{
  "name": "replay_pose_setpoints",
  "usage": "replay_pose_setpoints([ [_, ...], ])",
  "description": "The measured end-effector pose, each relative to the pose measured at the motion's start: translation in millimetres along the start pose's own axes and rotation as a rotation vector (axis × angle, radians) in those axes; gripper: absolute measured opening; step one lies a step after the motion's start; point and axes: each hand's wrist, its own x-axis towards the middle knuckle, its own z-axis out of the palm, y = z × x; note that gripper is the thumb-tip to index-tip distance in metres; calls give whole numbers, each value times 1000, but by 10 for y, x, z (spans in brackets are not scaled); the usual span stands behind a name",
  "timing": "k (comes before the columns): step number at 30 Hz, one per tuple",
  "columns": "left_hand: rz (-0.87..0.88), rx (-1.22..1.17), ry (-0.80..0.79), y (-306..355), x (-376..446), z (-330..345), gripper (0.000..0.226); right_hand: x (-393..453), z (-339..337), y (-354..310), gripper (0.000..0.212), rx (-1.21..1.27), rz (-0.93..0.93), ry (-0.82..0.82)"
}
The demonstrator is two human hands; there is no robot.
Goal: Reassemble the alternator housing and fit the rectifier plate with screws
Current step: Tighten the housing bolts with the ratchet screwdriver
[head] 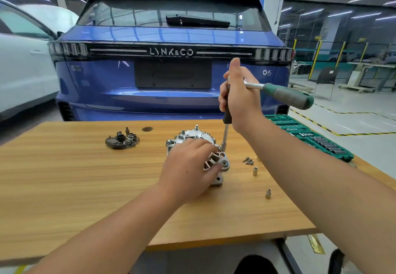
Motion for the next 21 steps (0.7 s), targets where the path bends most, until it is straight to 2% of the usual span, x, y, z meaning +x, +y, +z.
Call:
replay_pose_setpoints([
  [4,-381,50,-100,-343,176,69,66,58,122,21,48,119,38,-17],
  [8,-565,70,-199,-587,337,268,95,146,256,48,38,260,78,-42],
  [12,-612,-1,-237,-683,337,409,99,245,309,84,33,382,111,-94],
  [21,-547,41,-244,-750,293,424,104,571,401,35,22,425,101,-207],
])
